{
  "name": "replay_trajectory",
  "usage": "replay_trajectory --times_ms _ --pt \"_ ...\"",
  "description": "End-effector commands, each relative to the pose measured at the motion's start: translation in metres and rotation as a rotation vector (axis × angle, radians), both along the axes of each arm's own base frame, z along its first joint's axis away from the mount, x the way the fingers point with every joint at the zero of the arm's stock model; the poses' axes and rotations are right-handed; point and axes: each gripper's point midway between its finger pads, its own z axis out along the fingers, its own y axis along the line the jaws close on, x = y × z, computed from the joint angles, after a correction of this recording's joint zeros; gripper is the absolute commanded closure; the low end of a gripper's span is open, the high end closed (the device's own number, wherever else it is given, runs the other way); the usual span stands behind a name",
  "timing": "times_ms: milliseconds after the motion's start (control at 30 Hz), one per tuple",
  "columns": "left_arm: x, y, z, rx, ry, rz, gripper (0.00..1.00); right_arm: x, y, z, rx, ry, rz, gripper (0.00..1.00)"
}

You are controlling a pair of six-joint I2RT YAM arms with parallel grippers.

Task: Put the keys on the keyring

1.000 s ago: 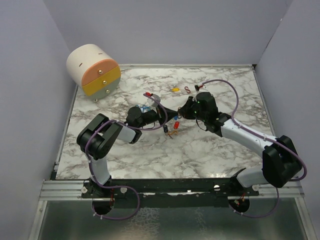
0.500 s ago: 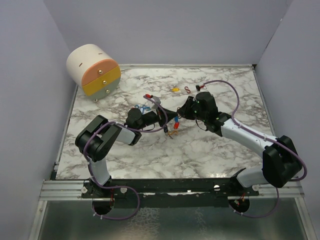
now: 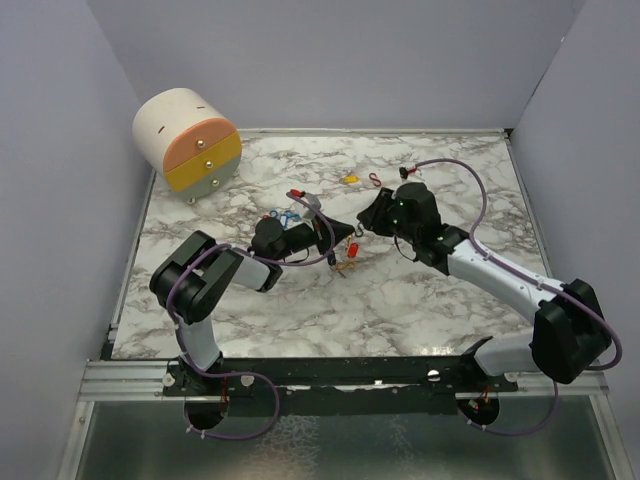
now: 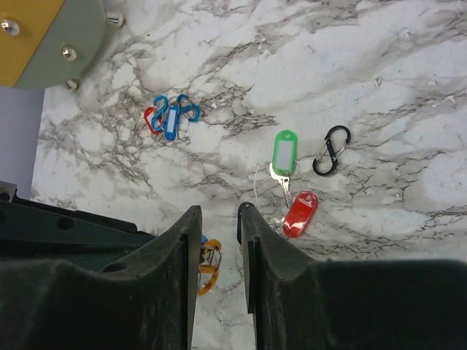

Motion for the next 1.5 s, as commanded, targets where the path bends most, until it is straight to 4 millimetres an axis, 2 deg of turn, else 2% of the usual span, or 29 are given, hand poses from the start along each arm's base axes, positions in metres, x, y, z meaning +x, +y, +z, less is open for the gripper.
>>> replay_trajectory --times_ms 0,300,467,600,667,733,900,1033,1267,1300,1367,1467 --pt "-0.003 0.002 0.017 -0.023 -0.043 0.009 1.0 0.005 -0.009 0.022 0.008 -0.05 -0.061 0.71" --pt "-0.006 0.002 0.02 -0.029 -0.047 0.003 1.0 0.003 -0.018 0.021 -0.018 -0.062 -0.08 0.71" --pt "-0.007 0.005 0.021 -0.028 -0.047 0.008 1.0 0.001 -0.03 0.022 -0.055 -0.083 -0.111 0.71" --pt "0.005 0.011 0.014 0.002 0.001 0.078 1.0 0.0 -0.041 0.023 -0.101 -0.1 -0.135 0.68" --pt "0.016 0.02 0.003 0.024 0.049 0.142 1.0 -0.001 -0.044 0.025 -0.12 -0.116 -0.132 0.65" --pt "0.026 0.035 0.005 0.017 0.081 0.209 1.0 -0.002 -0.046 0.025 -0.143 -0.14 -0.114 0.6" --pt "0.053 0.083 -0.016 -0.012 0.234 0.374 1.0 -0.002 -0.051 0.025 -0.206 -0.202 -0.084 0.48" --pt "0.068 0.122 -0.041 -0.019 0.329 0.498 1.0 0.002 -0.058 0.018 -0.256 -0.197 -0.105 0.46" --pt "0.08 0.15 -0.078 0.03 0.432 0.602 1.0 0.006 -0.058 0.011 -0.279 -0.181 -0.114 0.47" --pt "0.082 0.152 -0.081 0.036 0.441 0.613 0.97 0.006 -0.058 0.011 -0.28 -0.18 -0.114 0.47" --pt "0.084 0.157 -0.086 0.047 0.46 0.64 0.73 0.006 -0.058 0.01 -0.28 -0.179 -0.113 0.47" --pt "0.084 0.165 -0.087 0.054 0.469 0.681 0.52 0.007 -0.058 0.007 -0.288 -0.17 -0.115 0.47"
